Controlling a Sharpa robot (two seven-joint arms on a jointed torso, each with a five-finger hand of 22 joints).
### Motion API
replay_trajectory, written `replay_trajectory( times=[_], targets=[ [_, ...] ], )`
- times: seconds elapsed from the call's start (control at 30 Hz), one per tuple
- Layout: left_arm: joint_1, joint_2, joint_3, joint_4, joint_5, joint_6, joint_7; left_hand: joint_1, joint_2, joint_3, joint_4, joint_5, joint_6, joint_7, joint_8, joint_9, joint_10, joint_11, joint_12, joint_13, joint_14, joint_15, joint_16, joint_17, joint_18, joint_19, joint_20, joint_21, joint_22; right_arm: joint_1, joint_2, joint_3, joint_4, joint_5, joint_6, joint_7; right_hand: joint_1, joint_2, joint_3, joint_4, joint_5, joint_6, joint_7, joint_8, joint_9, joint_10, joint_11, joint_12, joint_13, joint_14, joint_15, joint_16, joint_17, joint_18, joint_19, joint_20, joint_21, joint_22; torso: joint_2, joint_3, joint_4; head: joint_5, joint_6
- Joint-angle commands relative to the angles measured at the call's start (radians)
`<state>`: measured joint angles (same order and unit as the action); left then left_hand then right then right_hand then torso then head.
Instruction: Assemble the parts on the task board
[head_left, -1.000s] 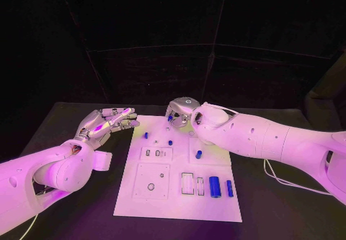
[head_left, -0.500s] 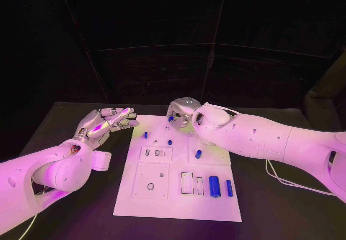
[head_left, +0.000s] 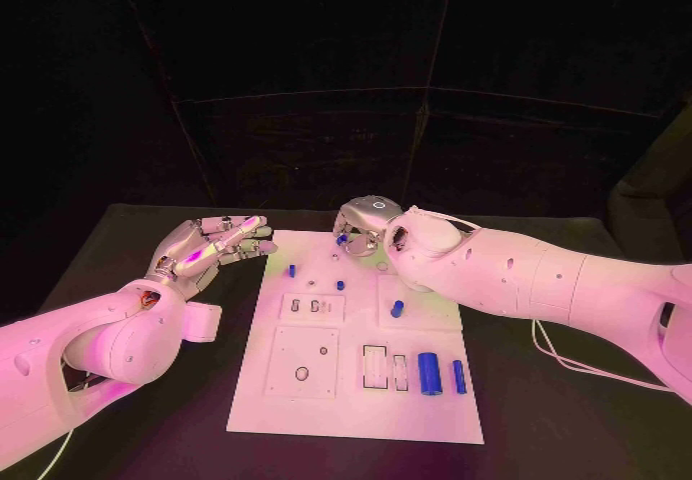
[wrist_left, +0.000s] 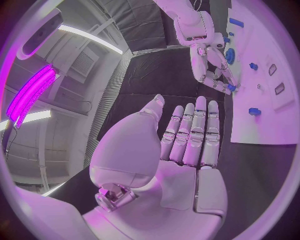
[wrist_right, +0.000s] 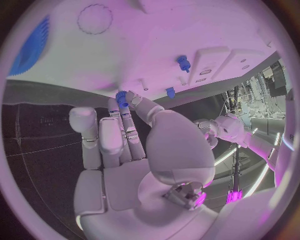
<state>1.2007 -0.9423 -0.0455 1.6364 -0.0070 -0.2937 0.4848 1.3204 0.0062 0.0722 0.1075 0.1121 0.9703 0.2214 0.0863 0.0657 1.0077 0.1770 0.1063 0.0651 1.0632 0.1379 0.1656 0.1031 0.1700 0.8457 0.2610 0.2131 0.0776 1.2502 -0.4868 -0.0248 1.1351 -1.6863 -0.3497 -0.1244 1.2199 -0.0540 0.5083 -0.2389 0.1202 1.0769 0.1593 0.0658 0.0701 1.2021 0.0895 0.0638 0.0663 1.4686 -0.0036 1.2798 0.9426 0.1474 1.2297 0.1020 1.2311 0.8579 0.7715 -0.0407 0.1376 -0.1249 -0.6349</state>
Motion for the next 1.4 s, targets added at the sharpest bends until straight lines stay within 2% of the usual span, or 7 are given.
replay_trajectory(
  times=[0.03, 0.23, 0.6, 0.83, 1.07, 1.17, 1.4],
  targets=[
    [0.002, 0.0, 0.001, 0.001, -0.005, 0.012, 0.003, -0.008, -0.003, -0.002, -0.008, -0.005, 0.0, 0.007, -0.005, -0.001, 0.0, 0.004, -0.005, -0.001, 0.002, 0.004, -0.004, -0.001, 0.015, 0.007, -0.002, -0.005, -0.002, 0.002, 0.004, 0.0, -0.002, -0.008, 0.003, -0.007, -0.004, -0.02, -0.003, 0.013, -0.002, -0.012, 0.002, -0.003, -0.003, -0.028, 0.003, -0.004, -0.003, 0.001, 0.009, 0.0, -0.014, -0.01, -0.014, 0.005, -0.002, -0.014, 0.0, -0.0011, 0.0013, -0.001, 0.0],
    [0.002, -0.001, 0.001, 0.002, -0.005, 0.012, 0.002, -0.008, -0.003, -0.002, -0.008, -0.005, 0.0, 0.007, -0.005, -0.001, 0.0, 0.004, -0.005, -0.001, 0.002, 0.004, -0.004, -0.001, 0.015, 0.007, -0.002, -0.005, -0.002, 0.002, 0.009, 0.0, -0.012, -0.007, -0.01, -0.017, -0.001, -0.058, -0.062, 0.041, -0.04, -0.144, 0.018, -0.005, -0.006, -0.163, 0.027, 0.005, -0.003, -0.021, 0.029, -0.046, -0.099, 0.006, -0.069, 0.022, -0.063, -0.112, 0.0, -0.0011, 0.0018, -0.001, 0.0],
    [0.003, -0.005, 0.001, 0.002, -0.005, 0.013, 0.001, -0.008, -0.003, -0.002, -0.008, -0.005, 0.0, 0.007, -0.005, -0.001, 0.0, 0.004, -0.005, -0.001, 0.002, 0.004, -0.004, -0.001, 0.015, 0.007, -0.002, -0.005, -0.002, 0.002, -0.023, 0.0, 0.025, 0.009, -0.049, -0.014, 0.018, -0.049, -0.095, 0.065, -0.018, -0.138, 0.018, 0.003, -0.001, -0.155, 0.025, 0.032, 0.001, -0.021, 0.028, -0.053, -0.111, 0.005, -0.061, 0.022, -0.066, -0.113, 0.0, 0.0002, -0.0018, -0.001, 0.0],
    [0.007, -0.011, 0.001, 0.005, -0.005, 0.012, 0.001, -0.008, -0.003, -0.002, -0.008, -0.005, 0.0, 0.007, -0.005, -0.001, 0.0, 0.004, -0.005, -0.001, 0.002, 0.004, -0.004, -0.001, 0.015, 0.007, -0.002, -0.005, -0.002, 0.002, -0.134, 0.041, 0.142, 0.131, -0.06, -0.031, -0.01, -0.06, -0.127, 0.108, 0.021, -0.102, 0.011, 0.012, 0.003, 0.014, -0.003, 0.134, 0.035, 0.007, 0.009, 0.005, -0.011, -0.008, -0.008, 0.013, -0.019, -0.035, -0.001, -0.0003, -0.0068, -0.008, 0.007],
    [0.008, -0.015, 0.001, 0.008, -0.004, 0.013, 0.0, -0.007, -0.002, -0.002, -0.01, -0.005, 0.0, 0.007, -0.007, -0.001, -0.001, 0.004, -0.006, -0.001, 0.003, 0.004, -0.005, -0.001, 0.015, 0.008, -0.002, -0.006, -0.003, 0.003, -0.27, 0.061, 0.248, 0.302, 0.032, -0.091, -0.063, -0.108, -0.307, 0.207, 0.098, -0.119, -0.028, 0.011, 0.0, 0.21, -0.051, 0.452, 0.3, 0.038, -0.033, 0.104, 0.164, -0.031, 0.064, -0.032, 0.052, 0.083, -0.001, 0.0024, -0.0239, -0.003, 0.015],
    [0.008, -0.015, 0.001, 0.008, -0.004, 0.014, 0.0, -0.007, -0.002, -0.002, -0.01, -0.005, 0.0, 0.007, -0.007, -0.001, -0.001, 0.004, -0.006, -0.001, 0.003, 0.004, -0.005, -0.001, 0.015, 0.008, -0.002, -0.006, -0.003, 0.003, -0.309, 0.063, 0.269, 0.327, 0.063, -0.117, 0.073, -0.047, -0.547, 0.346, 0.114, -0.15, -0.013, 0.038, 0.006, 0.067, -0.039, 0.914, 0.818, 0.037, -0.02, 0.158, 0.256, -0.039, 0.083, -0.022, 0.085, 0.137, -0.001, 0.0051, -0.0319, 0.0, 0.016],
    [0.008, -0.01, 0.001, 0.007, -0.004, 0.018, 0.0, -0.007, -0.002, -0.002, -0.01, -0.005, 0.0, 0.007, -0.007, -0.001, -0.001, 0.004, -0.006, -0.001, 0.003, 0.004, -0.005, -0.001, 0.015, 0.008, -0.002, -0.006, -0.003, 0.002, -0.345, 0.065, 0.271, 0.331, 0.1, -0.152, 0.107, -0.07, -0.556, 0.405, 0.132, -0.174, -0.008, 0.048, 0.003, 0.146, -0.027, 1.099, 1.033, 0.055, -0.012, 0.199, 0.358, -0.049, 0.108, -0.013, 0.117, 0.195, 0.0, 0.0071, -0.0342, -0.005, 0.019]
  ],
)
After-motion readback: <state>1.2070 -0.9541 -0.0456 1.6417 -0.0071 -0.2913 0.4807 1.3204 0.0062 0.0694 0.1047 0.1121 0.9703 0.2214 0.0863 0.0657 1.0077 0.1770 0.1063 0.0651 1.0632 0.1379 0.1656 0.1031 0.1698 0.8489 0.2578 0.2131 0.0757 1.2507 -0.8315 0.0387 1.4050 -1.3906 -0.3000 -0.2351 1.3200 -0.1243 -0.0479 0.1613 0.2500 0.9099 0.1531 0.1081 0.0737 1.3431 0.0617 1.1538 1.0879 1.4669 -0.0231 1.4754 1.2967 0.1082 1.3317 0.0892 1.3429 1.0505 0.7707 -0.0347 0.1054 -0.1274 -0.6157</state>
